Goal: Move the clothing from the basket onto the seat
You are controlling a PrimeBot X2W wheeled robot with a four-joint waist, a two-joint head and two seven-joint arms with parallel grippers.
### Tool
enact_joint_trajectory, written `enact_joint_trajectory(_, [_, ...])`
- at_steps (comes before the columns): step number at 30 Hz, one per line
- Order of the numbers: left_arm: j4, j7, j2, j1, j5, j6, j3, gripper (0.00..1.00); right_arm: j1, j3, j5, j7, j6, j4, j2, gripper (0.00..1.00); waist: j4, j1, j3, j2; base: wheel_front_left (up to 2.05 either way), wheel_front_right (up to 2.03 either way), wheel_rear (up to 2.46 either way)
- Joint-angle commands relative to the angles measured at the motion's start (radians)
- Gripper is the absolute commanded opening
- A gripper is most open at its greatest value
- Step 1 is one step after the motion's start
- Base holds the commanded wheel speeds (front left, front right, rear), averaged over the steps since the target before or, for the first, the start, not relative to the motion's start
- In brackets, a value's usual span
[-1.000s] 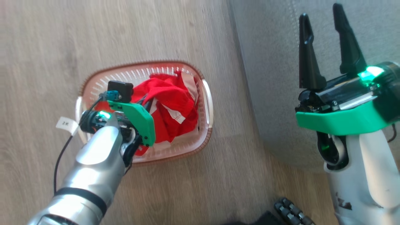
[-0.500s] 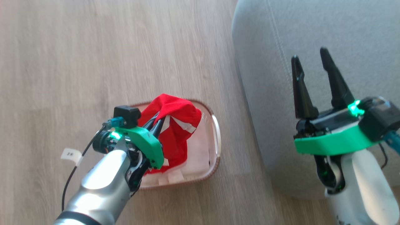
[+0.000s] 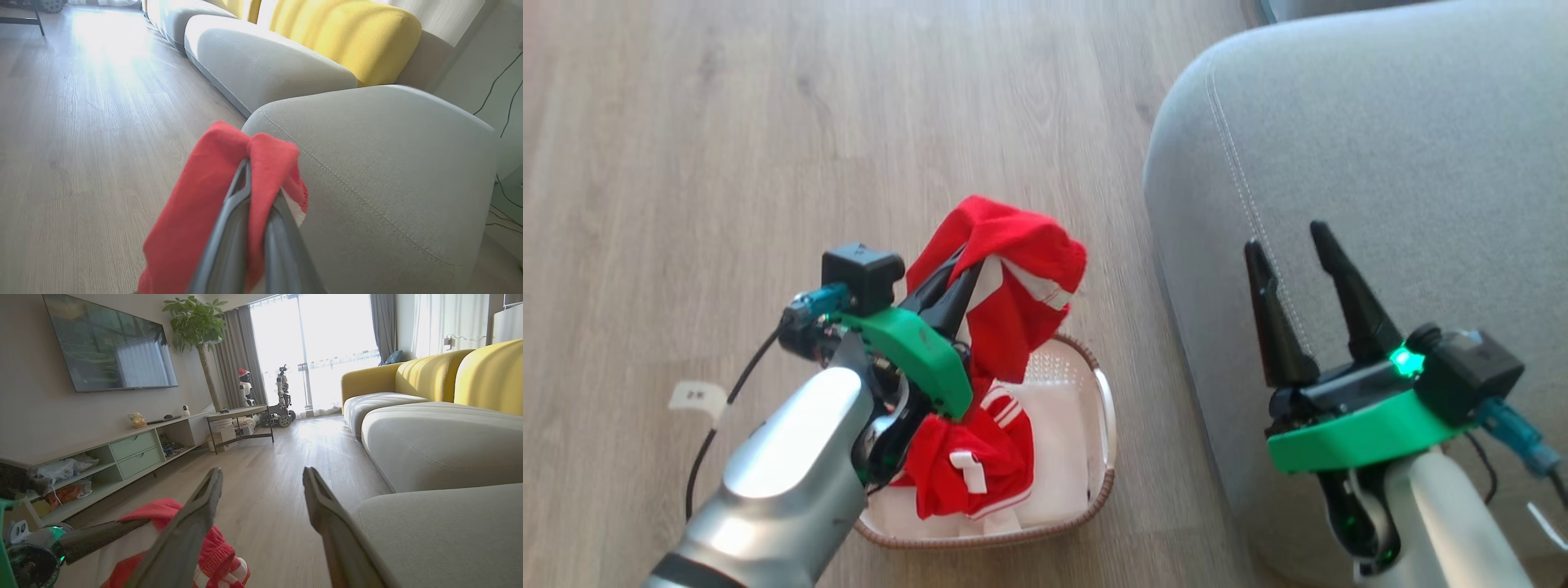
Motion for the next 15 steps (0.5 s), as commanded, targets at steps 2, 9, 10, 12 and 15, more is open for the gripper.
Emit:
enact_joint_trajectory(2, [-0.095,0.019,0.038,-0.042,0.004,0.021,0.037,0.0,0.006,0.035,0.01,-0.006,0.007,-0.025,-0.01,1.0,0.012,0.0001,-0.028,-0.0001,0.0,0.0,0.0])
enact_joint_trajectory(9, [-0.282,0.087,0.064,-0.066,0.001,0.069,0.05,0.0,0.041,0.069,0.023,-0.006,0.007,-0.011,-0.016,1.0,0.021,0.0001,-0.063,-0.0001,0.0,0.0,0.0])
enact_joint_trajectory(10, [-0.304,0.096,0.068,-0.068,-0.002,0.076,0.053,0.0,0.044,0.076,0.026,-0.006,0.007,-0.008,-0.017,1.0,0.021,0.0001,-0.067,-0.0001,0.0,0.0,0.0])
enact_joint_trajectory(12, [-0.339,0.114,0.076,-0.074,-0.002,0.088,0.056,0.0,0.048,0.087,0.029,-0.006,0.007,-0.005,-0.016,1.0,0.021,0.0001,-0.07,-0.0001,0.0,0.0,0.0])
enact_joint_trajectory(15, [-0.377,0.133,0.084,-0.079,-0.007,0.099,0.061,0.0,0.051,0.108,0.039,-0.006,0.007,0.003,-0.02,1.0,0.02,0.0001,-0.074,-0.0001,0.0,0.0,0.0])
